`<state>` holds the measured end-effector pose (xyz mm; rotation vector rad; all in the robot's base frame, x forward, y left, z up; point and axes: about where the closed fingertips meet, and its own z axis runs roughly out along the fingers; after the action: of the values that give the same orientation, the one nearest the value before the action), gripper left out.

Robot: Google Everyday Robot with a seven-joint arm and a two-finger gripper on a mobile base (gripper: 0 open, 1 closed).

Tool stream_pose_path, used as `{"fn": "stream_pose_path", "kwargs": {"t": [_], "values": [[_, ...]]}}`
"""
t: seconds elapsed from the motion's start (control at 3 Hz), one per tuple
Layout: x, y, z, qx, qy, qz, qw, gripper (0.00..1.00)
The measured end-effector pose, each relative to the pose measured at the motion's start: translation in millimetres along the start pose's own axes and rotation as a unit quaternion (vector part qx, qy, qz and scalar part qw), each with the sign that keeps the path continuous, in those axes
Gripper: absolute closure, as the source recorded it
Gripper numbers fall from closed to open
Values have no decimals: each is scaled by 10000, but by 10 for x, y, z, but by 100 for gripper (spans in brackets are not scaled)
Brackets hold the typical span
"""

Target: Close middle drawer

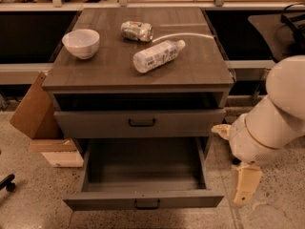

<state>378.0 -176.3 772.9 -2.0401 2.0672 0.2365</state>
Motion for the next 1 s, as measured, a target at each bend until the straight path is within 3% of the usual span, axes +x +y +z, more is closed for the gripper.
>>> {"fn": "stream_pose_path", "kwargs": {"t": [0.67,1.0], "values": [[166,301,892,-250,-182,101,9995,0],[208,409,1247,-399,-208,135,9989,19]]}}
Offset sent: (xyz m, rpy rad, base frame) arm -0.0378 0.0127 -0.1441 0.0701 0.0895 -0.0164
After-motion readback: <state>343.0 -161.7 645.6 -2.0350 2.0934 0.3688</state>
